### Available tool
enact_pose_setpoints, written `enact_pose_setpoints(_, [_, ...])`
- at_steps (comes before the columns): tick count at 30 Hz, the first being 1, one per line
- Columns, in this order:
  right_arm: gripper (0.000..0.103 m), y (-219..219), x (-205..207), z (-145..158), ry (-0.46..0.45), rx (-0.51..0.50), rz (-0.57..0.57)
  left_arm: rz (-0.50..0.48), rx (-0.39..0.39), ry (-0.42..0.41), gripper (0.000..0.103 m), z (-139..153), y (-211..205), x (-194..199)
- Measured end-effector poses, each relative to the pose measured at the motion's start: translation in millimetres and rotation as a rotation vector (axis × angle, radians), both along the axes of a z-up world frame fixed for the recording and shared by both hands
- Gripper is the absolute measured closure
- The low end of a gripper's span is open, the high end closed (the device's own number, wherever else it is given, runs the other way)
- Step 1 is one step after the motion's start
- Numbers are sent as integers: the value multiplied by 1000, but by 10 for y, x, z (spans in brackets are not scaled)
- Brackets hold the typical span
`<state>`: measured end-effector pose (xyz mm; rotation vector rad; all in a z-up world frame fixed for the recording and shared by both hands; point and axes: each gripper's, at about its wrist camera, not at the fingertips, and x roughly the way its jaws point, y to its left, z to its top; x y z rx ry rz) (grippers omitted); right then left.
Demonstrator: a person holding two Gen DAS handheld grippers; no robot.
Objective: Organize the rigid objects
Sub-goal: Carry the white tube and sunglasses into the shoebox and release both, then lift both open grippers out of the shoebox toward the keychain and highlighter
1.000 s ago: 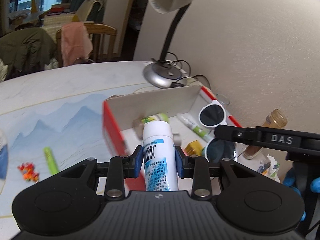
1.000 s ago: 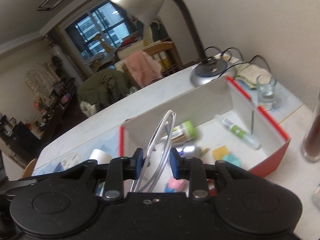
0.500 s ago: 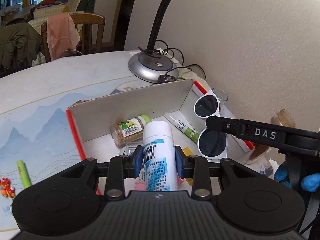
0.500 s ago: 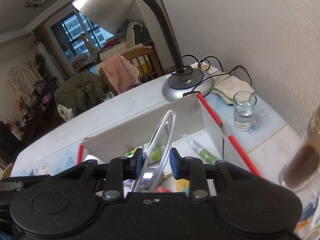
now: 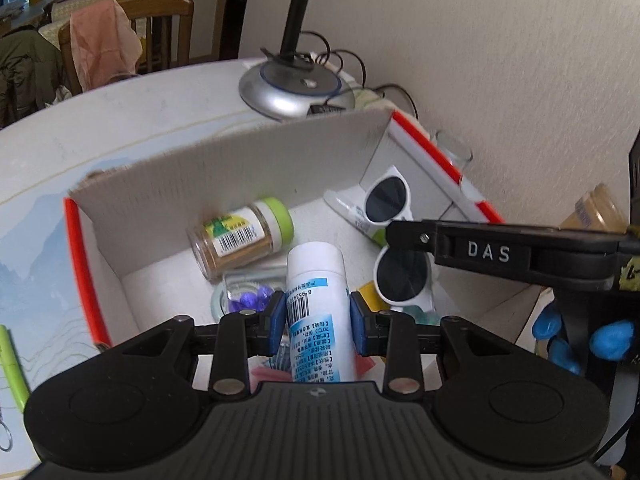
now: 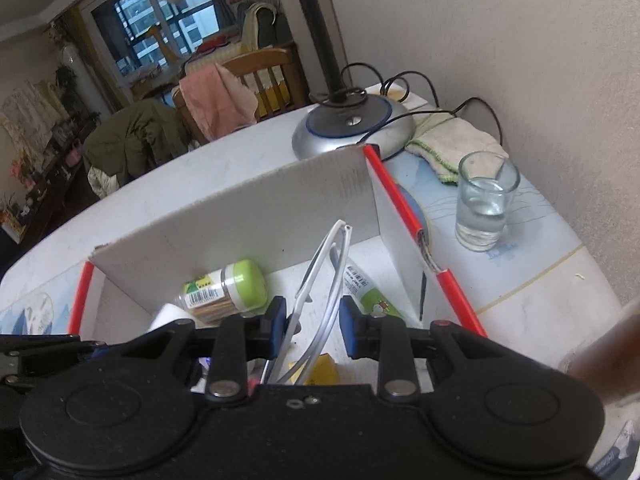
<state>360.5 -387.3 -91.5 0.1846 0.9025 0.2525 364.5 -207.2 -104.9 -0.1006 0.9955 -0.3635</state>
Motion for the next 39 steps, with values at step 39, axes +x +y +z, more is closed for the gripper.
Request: enact_pose_setpoints(39, [64, 63, -193, 99, 24, -1, 66, 23, -60, 22, 49, 108, 86, -235])
